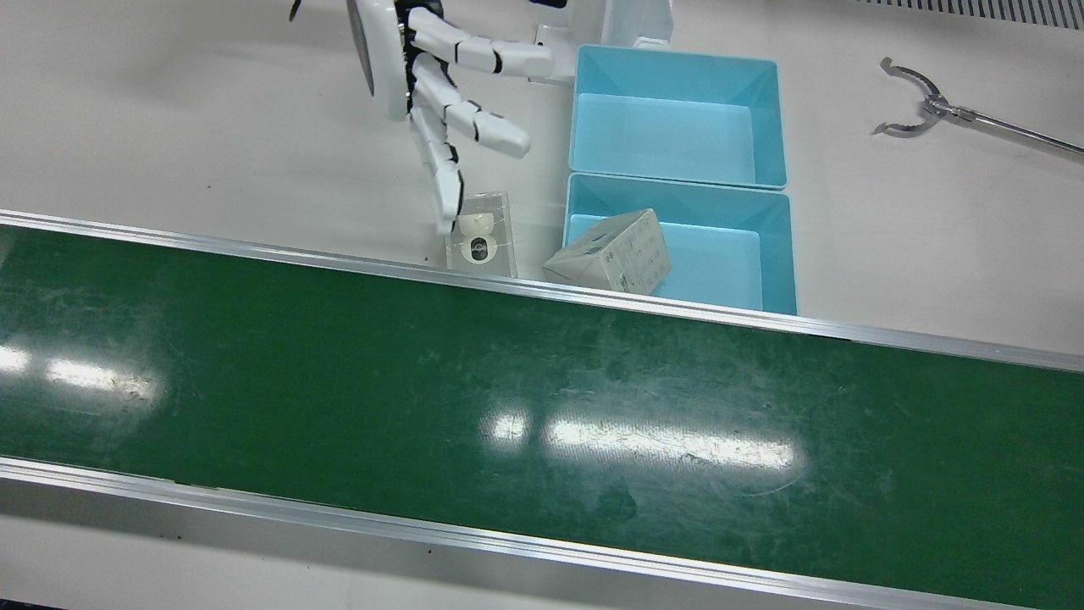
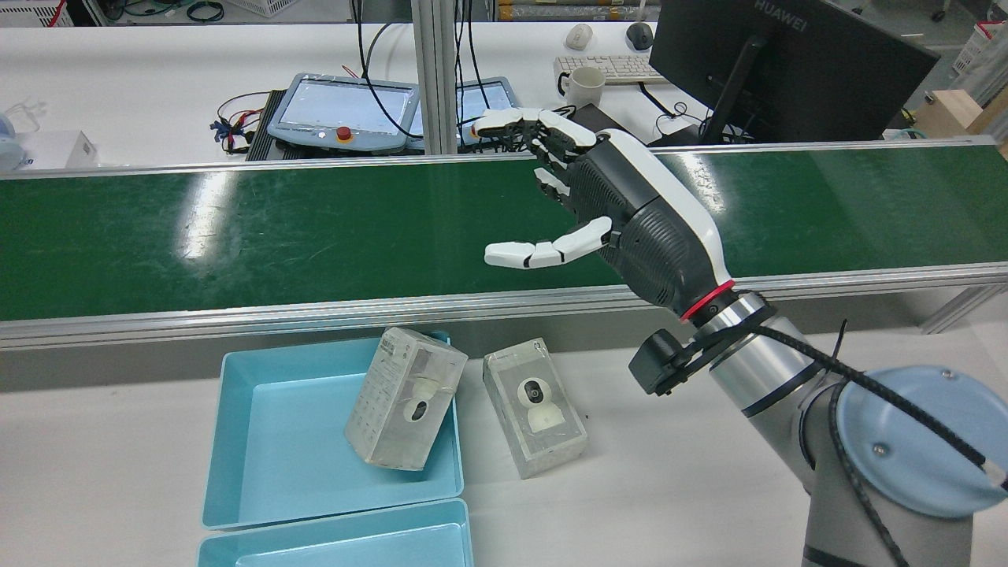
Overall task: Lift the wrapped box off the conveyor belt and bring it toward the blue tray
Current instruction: 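Release the box into the blue tray and raise the open right hand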
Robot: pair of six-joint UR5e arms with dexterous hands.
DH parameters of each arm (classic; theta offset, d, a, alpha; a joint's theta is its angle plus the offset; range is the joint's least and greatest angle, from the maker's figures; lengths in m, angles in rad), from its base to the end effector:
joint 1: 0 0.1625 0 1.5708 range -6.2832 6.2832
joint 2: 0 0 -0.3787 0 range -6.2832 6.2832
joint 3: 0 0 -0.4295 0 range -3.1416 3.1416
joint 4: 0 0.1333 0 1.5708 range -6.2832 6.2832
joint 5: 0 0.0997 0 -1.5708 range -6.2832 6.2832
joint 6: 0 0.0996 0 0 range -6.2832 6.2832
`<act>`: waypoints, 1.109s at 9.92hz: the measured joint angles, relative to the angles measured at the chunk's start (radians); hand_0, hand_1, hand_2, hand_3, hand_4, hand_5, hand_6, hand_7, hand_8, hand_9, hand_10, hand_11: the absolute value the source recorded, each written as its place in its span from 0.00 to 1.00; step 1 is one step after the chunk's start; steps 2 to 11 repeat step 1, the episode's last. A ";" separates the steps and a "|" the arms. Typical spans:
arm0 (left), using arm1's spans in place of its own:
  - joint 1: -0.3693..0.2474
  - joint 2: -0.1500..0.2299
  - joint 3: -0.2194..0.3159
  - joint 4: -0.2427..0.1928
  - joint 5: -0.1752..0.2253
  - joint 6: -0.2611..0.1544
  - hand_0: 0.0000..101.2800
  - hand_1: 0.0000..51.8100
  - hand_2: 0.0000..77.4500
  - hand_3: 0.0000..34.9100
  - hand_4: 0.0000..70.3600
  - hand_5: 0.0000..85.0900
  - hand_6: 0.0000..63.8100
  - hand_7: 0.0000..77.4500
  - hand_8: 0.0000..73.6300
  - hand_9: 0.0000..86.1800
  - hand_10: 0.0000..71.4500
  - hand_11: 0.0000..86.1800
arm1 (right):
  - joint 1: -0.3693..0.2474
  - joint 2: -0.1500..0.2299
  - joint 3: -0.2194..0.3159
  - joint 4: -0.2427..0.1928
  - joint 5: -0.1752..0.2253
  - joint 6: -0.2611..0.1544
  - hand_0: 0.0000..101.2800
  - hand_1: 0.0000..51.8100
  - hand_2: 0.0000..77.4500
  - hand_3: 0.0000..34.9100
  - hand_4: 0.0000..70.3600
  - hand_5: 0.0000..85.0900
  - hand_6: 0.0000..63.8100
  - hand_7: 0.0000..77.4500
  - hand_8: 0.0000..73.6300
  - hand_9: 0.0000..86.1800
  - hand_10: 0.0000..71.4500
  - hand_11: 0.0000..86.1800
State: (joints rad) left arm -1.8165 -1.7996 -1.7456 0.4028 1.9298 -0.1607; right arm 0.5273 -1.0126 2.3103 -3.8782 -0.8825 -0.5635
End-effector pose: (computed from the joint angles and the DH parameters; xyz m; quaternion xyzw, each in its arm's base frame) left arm -0.2350 -0.5331 0.4623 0.0965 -0.7008 0.7066 0.0167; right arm -0.2767 -0.3886 0.1136 -0.0373 -0.8391 0.5286 0.1227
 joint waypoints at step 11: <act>0.000 0.000 0.000 0.000 0.000 0.000 0.00 0.00 0.01 0.00 0.00 0.01 0.00 0.01 0.01 0.00 0.00 0.00 | 0.073 -0.011 -0.021 -0.069 -0.059 0.054 0.48 0.35 0.28 0.87 0.29 0.31 0.00 0.23 0.00 0.02 0.02 0.03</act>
